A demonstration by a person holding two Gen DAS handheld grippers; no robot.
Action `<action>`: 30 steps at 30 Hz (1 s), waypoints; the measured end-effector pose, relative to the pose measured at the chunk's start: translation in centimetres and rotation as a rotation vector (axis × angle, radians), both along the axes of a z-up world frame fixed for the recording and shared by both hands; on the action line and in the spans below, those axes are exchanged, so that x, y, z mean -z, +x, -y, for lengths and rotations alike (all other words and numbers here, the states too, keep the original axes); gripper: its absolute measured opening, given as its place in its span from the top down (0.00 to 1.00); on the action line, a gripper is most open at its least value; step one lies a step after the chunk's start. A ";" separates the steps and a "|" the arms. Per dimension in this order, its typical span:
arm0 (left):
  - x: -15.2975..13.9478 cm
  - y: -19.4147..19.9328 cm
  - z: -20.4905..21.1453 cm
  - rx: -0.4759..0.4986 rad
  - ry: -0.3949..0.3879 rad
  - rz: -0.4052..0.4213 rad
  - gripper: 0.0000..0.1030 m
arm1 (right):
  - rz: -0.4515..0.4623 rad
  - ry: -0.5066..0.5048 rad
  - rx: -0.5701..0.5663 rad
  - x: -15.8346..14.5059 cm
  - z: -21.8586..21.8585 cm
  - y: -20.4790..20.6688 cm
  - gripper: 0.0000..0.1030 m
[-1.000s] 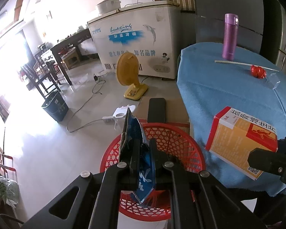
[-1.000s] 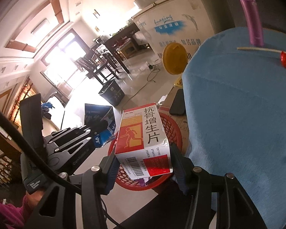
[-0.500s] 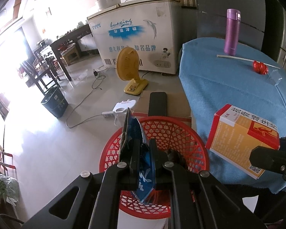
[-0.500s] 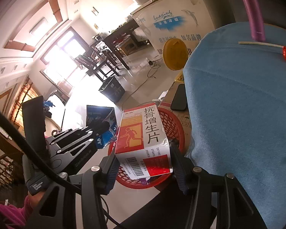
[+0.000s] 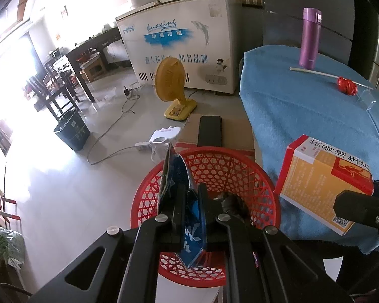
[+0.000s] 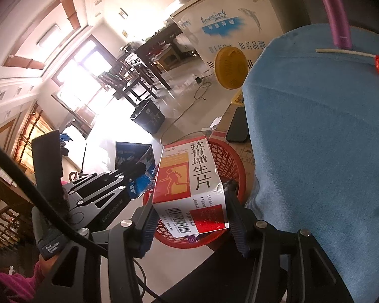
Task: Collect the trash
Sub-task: 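Lower the carton and box into the basket and open both grippers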
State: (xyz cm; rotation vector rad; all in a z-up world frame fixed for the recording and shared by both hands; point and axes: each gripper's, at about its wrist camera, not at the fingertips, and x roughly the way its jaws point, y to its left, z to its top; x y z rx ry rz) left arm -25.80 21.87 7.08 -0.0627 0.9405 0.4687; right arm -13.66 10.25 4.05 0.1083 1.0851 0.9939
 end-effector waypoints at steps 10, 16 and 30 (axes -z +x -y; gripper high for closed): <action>0.8 0.1 -0.2 -0.005 -0.011 -0.018 0.90 | -0.007 -0.008 -0.011 0.1 -0.9 0.1 0.47; 1.3 0.4 -0.5 -0.017 -0.019 -0.031 0.90 | -0.031 -0.011 -0.011 0.7 -1.8 1.1 0.47; 1.6 0.3 -0.8 -0.026 -0.019 -0.034 0.90 | -0.075 0.022 0.004 1.3 -2.9 2.2 0.44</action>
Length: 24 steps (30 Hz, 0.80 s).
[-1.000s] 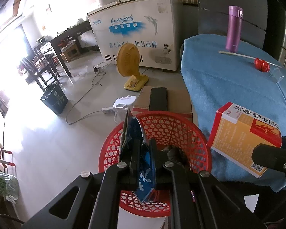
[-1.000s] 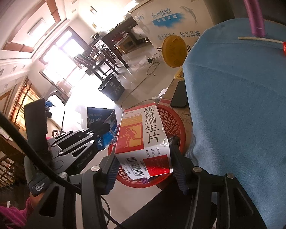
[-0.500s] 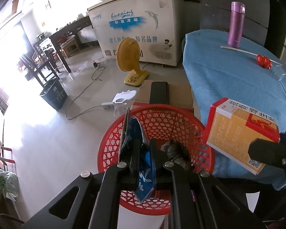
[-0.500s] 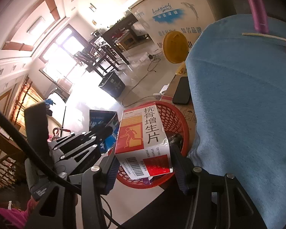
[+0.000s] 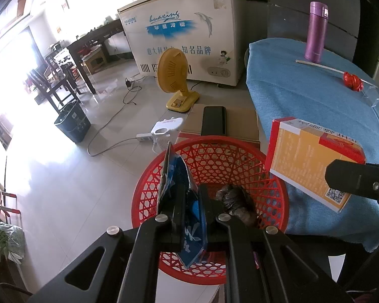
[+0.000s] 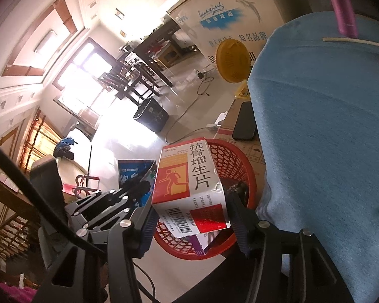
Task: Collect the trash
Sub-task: 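Lower the carton and box into the basket and open both grippers, then move both open grippers back over the table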
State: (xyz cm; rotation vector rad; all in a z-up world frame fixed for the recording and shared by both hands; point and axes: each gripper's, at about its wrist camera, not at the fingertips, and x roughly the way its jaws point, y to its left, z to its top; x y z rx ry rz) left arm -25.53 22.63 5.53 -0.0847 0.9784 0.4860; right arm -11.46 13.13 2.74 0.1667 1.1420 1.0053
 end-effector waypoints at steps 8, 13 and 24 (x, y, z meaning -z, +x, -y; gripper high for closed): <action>0.1 -0.1 0.0 -0.008 -0.004 -0.006 0.83 | -0.065 0.058 0.036 0.6 0.9 0.4 0.38; -0.2 -0.2 -0.2 -0.031 -0.003 0.002 0.44 | -0.072 0.073 0.067 1.0 1.9 0.6 0.38; -0.7 0.4 1.3 0.015 -0.001 -0.004 0.38 | -0.081 0.104 0.140 1.1 4.7 1.3 0.38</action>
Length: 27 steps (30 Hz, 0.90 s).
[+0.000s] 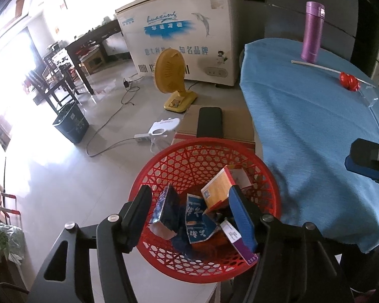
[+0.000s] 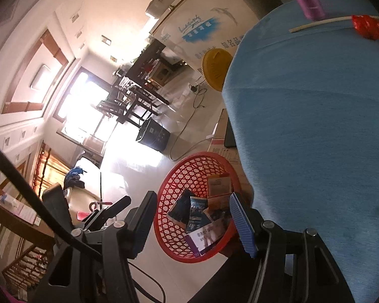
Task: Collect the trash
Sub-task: 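Move both open grippers back over the table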
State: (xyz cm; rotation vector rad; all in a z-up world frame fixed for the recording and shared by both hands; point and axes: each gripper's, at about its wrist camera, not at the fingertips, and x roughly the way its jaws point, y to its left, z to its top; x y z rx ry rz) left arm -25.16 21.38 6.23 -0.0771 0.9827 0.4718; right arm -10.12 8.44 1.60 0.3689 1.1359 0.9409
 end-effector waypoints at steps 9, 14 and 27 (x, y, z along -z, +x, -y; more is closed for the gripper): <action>-1.7 1.4 2.4 0.064 0.068 0.011 0.37 | 0.023 0.033 0.067 -0.9 2.7 1.0 0.38; -2.4 2.5 4.0 0.111 0.103 0.013 0.37 | 0.024 0.051 0.113 -1.3 4.7 1.8 0.38; -3.3 5.9 8.4 0.221 0.146 0.006 0.36 | 0.010 0.093 0.237 -1.7 10.0 3.8 0.38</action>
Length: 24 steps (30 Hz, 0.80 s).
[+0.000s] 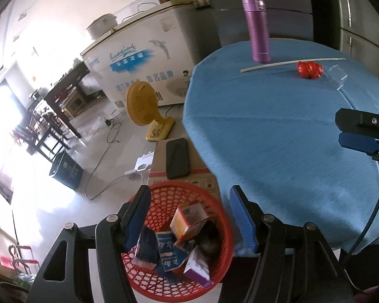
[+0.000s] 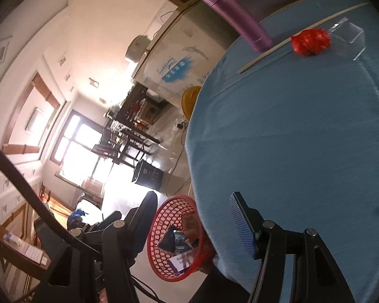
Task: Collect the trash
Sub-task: 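Move both open grippers back over the table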
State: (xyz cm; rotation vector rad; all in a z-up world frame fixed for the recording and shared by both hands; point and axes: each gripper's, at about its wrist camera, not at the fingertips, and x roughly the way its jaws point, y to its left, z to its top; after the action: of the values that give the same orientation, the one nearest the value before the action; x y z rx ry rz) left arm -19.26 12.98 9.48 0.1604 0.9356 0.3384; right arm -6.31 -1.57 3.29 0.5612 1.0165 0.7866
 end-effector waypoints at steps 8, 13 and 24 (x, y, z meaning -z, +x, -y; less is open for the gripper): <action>-0.9 2.1 2.4 0.068 0.017 -0.001 0.36 | 0.008 0.009 0.081 -0.7 3.7 1.1 0.38; -1.0 3.6 4.2 0.126 0.010 -0.009 0.36 | 0.010 -0.004 0.157 -0.9 6.8 2.2 0.38; 0.5 7.1 7.2 0.237 -0.028 -0.073 0.36 | -0.029 -0.060 0.388 -0.3 16.0 6.8 0.38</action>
State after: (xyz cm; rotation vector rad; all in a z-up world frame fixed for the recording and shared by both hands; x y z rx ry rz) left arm -12.17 5.74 8.94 0.2571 0.9818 0.1010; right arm 0.48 -17.61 3.63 0.6933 0.9165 0.4040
